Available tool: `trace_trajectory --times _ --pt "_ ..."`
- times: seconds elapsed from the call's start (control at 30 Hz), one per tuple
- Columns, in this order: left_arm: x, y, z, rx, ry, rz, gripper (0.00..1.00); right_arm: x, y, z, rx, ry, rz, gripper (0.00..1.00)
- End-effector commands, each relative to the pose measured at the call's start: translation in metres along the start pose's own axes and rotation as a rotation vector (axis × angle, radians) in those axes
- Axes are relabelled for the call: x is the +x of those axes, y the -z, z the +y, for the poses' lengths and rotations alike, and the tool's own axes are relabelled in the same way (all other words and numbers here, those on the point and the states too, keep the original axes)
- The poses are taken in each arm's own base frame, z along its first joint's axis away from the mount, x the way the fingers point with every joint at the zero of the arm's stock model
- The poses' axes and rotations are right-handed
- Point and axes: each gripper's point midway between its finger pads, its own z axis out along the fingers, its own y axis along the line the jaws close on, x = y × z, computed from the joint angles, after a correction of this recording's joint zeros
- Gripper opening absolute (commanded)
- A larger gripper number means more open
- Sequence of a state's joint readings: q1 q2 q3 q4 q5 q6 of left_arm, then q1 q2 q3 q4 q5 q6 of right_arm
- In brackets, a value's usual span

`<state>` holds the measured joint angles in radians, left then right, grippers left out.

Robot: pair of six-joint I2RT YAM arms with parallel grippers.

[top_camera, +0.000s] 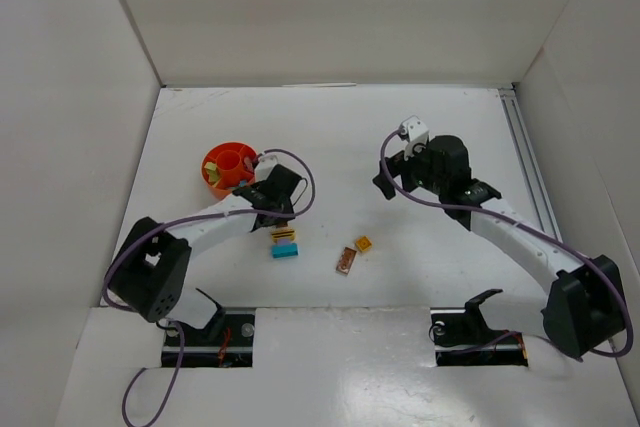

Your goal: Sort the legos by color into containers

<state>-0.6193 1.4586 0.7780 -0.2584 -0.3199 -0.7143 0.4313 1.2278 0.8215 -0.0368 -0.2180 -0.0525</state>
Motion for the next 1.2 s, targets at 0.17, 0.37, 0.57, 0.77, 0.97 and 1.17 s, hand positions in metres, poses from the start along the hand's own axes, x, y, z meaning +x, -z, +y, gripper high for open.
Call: trace_trajectory --times 0.17,0.37,0.57,0.77,0.97,1.17 --pt "-0.12 0.102 -0.035 0.199 0.056 -0.407 0.14 -0.027 0.022 -0.007 0.061 0.013 -0.113 0.96" --pt "-0.177 0.128 0.01 -0.037 0.173 -0.677 0.14 -0.032 0.027 -0.012 0.08 0.013 -0.131 0.96" --pt "-0.22 0.122 0.064 -0.234 0.29 -0.824 0.18 -0.028 0.016 -0.009 0.046 0.03 -0.102 0.96" --pt "-0.235 0.105 0.076 -0.215 0.308 -0.831 0.18 -0.032 0.013 -0.017 0.064 0.034 -0.102 0.96" --pt "-0.224 0.073 0.075 -0.2 0.282 -0.769 0.19 -0.028 0.008 -0.022 0.071 0.026 -0.083 0.96" --pt "-0.215 0.055 0.076 -0.225 0.285 -0.735 0.19 -0.022 0.004 -0.027 0.079 0.018 -0.064 0.96"
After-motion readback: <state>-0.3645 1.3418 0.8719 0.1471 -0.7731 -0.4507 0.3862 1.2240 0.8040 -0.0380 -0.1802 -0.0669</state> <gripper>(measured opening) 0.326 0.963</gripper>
